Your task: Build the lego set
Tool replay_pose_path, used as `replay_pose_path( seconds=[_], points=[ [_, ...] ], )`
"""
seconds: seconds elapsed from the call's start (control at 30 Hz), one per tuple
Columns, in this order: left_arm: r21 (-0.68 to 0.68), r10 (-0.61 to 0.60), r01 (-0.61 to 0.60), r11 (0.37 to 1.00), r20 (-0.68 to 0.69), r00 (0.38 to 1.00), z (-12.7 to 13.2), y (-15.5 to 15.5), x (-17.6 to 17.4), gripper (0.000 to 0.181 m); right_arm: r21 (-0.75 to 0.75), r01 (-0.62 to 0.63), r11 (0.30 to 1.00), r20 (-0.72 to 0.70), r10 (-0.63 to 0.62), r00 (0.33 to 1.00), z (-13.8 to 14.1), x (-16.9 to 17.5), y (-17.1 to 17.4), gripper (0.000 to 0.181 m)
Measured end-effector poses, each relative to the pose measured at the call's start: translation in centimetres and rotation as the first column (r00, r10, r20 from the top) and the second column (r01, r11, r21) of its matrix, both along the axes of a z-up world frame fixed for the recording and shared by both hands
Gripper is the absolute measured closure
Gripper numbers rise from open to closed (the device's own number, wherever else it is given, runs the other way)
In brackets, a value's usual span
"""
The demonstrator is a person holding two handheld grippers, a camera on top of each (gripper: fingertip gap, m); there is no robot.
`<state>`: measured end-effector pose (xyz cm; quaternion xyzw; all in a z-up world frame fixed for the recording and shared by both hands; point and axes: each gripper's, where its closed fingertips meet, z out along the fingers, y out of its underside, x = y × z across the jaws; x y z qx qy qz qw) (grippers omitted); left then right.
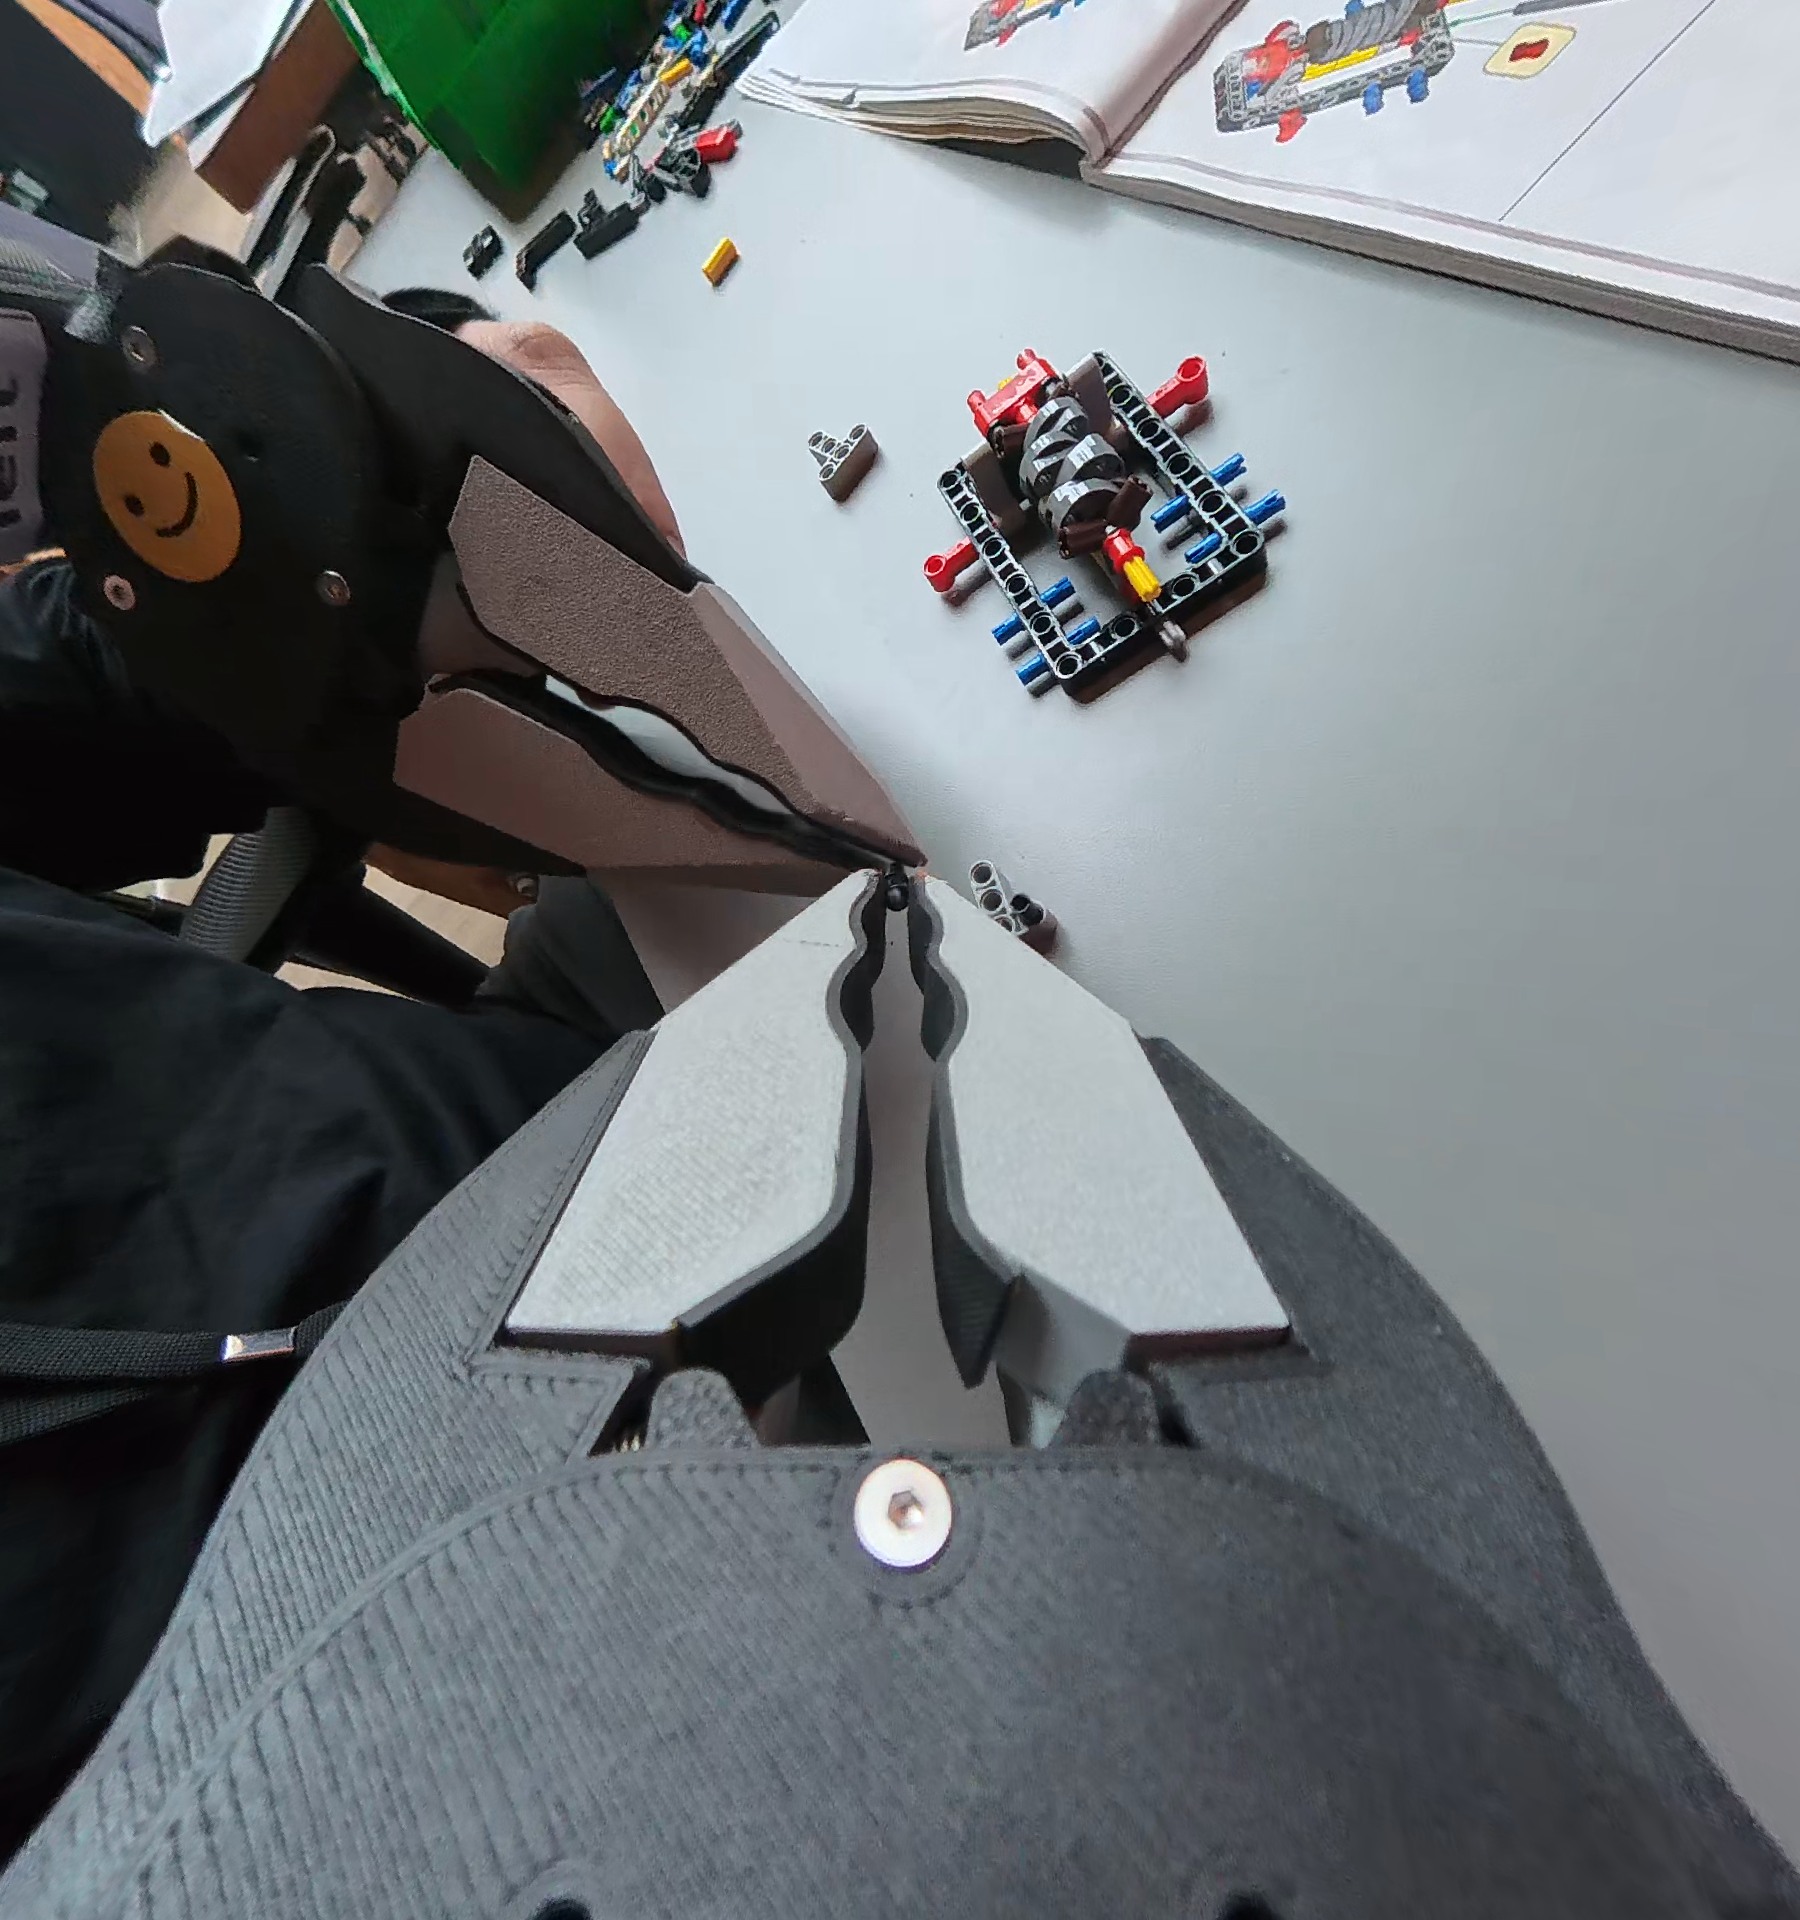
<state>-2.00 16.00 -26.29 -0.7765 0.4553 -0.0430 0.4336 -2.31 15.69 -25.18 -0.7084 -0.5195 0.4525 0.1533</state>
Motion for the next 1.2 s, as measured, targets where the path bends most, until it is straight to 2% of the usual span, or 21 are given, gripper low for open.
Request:
replay_pose_path(
  seconds=[0.1, 0.33, 0.5, 0.57, 0.63, 0.8, 0.93, 1.2],
  points=[
    [-0.006, 0.0, 0.0, 1.0, 0.021, 1.0, 0.0, 0.0, 0.2, 0.174, -0.015, 0.009, 1.0, -0.01, -0.01, 1.0, 0.1, -0.1, 0.1, 0.18],
    [0.026, 0.026, -0.027, 0.999, 0.02, 0.999, 0.3, 0.3, -0.2, 0.178, -0.026, 0.02, 0.999, -0.029, -0.02, 0.999, 0.0, -0.6, 0.2, 0.18],
    [0.058, 0.033, -0.037, 0.998, 0.074, 0.997, 1.1, 0.3, -0.4, 0.179, -0.02, 0.027, 0.999, -0.117, -0.029, 0.993, 0.9, -0.8, 0.2, 0.18],
    [0.038, 0.027, -0.032, 0.999, 0.128, 0.991, 1.4, 0.2, -0.3, 0.179, 0.002, 0.02, 1.0, -0.164, -0.019, 0.986, 1.4, -0.7, 0.0, 0.177],
    [0.011, 0.034, -0.036, 0.999, 0.167, 0.985, 1.5, 0.3, -0.3, 0.179, 0.018, 0.019, 1.0, -0.209, -0.015, 0.978, 1.9, -0.6, -0.1, 0.165],
    [-0.013, 0.025, -0.023, 1.0, 0.222, 0.975, 1.8, 0.1, -0.2, 0.179, 0.13, 0.048, 0.99, -0.21, -0.02, 0.977, 1.8, 0.6, 0.5, 0.173],
    [-0.031, 0.007, 0.001, 1.0, 0.254, 0.967, 2.0, -0.2, 0.4, 0.179, 0.164, 0.038, 0.986, -0.215, -0.002, 0.977, 2.1, 0.3, 0.1, 0.176],
    [-0.103, 0.029, 0.007, 0.995, 0.349, 0.937, 3.2, -0.8, 0.7, 0.179, 0.124, -0.001, 0.992, -0.274, 0.036, 0.961, 3.3, 0.0, -0.7, 0.181]
  ],
)
